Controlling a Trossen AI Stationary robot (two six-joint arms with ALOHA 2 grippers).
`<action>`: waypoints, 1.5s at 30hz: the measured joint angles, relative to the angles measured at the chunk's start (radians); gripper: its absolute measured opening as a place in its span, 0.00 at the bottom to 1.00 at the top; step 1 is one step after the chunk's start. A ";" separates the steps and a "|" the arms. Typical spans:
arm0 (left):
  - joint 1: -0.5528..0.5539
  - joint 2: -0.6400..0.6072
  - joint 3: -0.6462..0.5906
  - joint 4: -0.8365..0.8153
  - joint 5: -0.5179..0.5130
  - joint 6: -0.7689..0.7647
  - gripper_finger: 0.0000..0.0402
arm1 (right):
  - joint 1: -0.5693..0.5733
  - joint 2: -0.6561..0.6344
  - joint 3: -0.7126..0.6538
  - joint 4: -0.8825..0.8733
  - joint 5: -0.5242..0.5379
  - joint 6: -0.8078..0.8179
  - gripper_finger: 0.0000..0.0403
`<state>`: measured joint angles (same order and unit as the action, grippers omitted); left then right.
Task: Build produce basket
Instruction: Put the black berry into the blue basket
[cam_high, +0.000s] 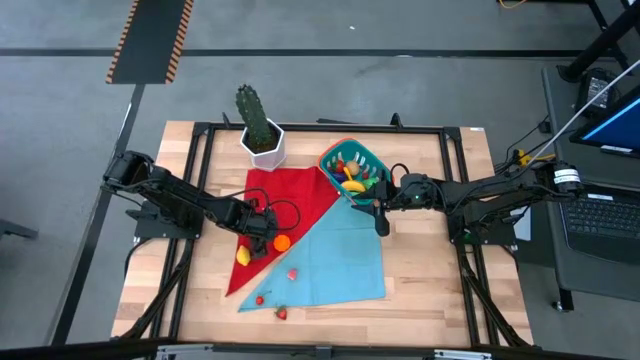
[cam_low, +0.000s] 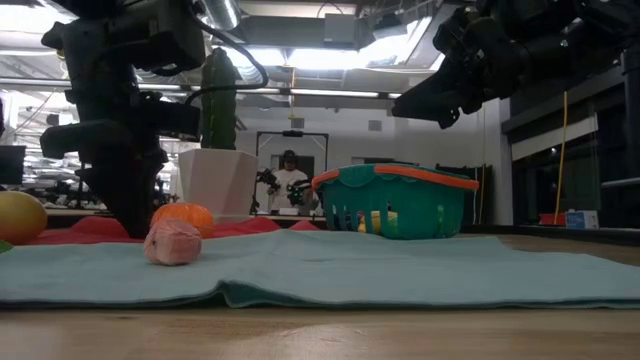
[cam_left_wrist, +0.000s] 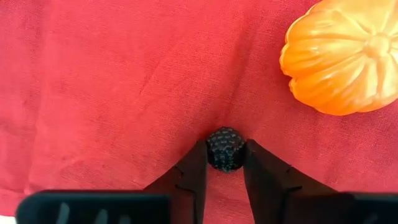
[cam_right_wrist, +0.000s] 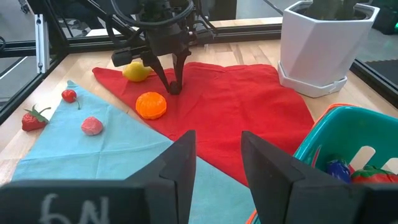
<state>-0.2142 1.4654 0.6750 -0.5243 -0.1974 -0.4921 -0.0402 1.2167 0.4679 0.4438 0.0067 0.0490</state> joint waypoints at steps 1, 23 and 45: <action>0.000 0.000 0.000 -0.001 0.000 0.000 0.19 | 0.000 0.000 0.000 0.000 0.000 0.000 0.32; -0.005 -0.123 0.000 -0.016 0.039 0.001 0.16 | 0.000 0.000 0.000 -0.002 0.000 0.000 0.32; -0.024 -0.670 -0.023 -0.163 -0.086 0.122 0.16 | 0.000 0.000 0.000 -0.001 0.000 0.001 0.32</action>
<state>-0.2384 0.7952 0.6517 -0.6878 -0.2836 -0.3696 -0.0406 1.2163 0.4675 0.4427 0.0067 0.0500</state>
